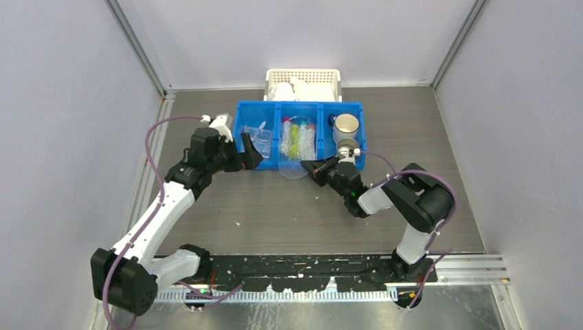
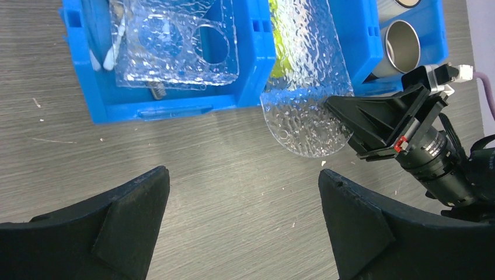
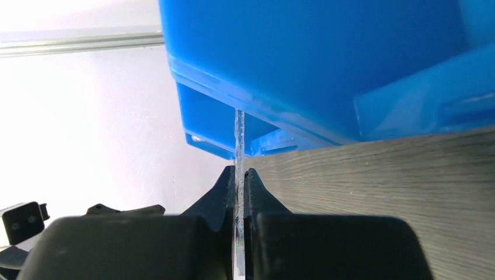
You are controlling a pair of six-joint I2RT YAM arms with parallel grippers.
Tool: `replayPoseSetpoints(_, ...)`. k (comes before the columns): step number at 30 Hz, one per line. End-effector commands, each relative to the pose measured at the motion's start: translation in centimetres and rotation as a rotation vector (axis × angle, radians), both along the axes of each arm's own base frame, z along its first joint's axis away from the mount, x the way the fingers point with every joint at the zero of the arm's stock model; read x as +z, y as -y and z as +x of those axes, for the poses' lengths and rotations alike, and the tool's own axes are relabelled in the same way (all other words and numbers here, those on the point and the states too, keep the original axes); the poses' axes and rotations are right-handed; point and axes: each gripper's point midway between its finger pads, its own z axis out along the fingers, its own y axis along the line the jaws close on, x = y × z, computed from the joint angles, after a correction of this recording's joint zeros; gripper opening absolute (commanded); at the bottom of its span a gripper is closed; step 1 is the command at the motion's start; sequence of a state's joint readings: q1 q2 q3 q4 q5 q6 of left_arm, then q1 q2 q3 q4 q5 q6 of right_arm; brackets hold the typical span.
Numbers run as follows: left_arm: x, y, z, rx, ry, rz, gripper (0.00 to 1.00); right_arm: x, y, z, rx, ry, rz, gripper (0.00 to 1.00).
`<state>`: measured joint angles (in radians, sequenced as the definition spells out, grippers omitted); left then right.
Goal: Prepare toiletry sets of a toothbrush and toothpaste on the tray
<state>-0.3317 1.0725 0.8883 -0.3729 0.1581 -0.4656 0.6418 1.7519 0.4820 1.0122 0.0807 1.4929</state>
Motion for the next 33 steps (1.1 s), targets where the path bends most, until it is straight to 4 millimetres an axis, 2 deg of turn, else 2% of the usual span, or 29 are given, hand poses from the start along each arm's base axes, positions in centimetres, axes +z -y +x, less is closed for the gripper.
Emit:
replayPoseSetpoints(1, 0.8, 0.0, -0.3, -0.010, 0.024, -0.017, 1.00, 1.0, -0.1, 0.4, -0.009, 0.041, 0.009, 0.01)
replayPoseSetpoints(6, 1.0, -0.3, -0.5, -0.002, 0.033, -0.009, 1.00, 1.4, 0.4, -2.4, 0.067, 0.007, -0.020, 0.01)
replayPoseSetpoints(7, 1.0, -0.3, -0.5, -0.001, 0.032, -0.010, 1.00, 2.2, 0.6, -3.0, 0.080, 0.013, -0.031, 0.01)
replayPoseSetpoints(8, 0.9, -0.3, -0.5, -0.001, 0.030, -0.010, 1.00, 1.7, 0.6, -4.1, 0.123, -0.014, -0.053, 0.01)
replayPoseSetpoints(9, 0.9, -0.2, -0.5, 0.000, 0.028, -0.012, 1.00, 3.0, 0.8, -4.9, 0.147, -0.001, -0.056, 0.01)
replayPoseSetpoints(11, 0.8, -0.2, -0.5, 0.002, 0.025, -0.014, 1.00, 3.2, 1.4, -6.6, 0.187, -0.026, -0.113, 0.01)
replayPoseSetpoints(13, 0.9, -0.2, -0.5, 0.001, 0.027, -0.015, 1.00, 5.7, 2.3, -8.3, 0.233, 0.010, -0.164, 0.01)
replayPoseSetpoints(18, 1.1, -0.2, -0.3, 0.004, 0.028, -0.016, 1.00, 8.7, 5.0, -12.9, 0.378, -0.014, -0.397, 0.01)
replayPoseSetpoints(21, 1.1, -0.1, -0.4, 0.005, 0.024, -0.020, 1.00, 8.9, 5.4, -16.2, 0.517, -0.078, -0.435, 0.01)
replayPoseSetpoints(27, 1.3, 0.0, -0.5, 0.005, 0.021, -0.036, 1.00, 7.5, 5.1, -21.3, 0.749, -0.157, -0.419, 0.01)
replayPoseSetpoints(30, 1.3, 0.4, -0.8, -0.017, 0.011, -0.048, 0.99, 7.4, 4.6, -23.3, 0.858, -0.153, -0.362, 0.01)
replayPoseSetpoints(33, 1.1, 0.9, -1.1, -0.042, -0.006, -0.058, 0.96, 8.3, 3.8, -23.9, 0.903, -0.105, -0.283, 0.01)
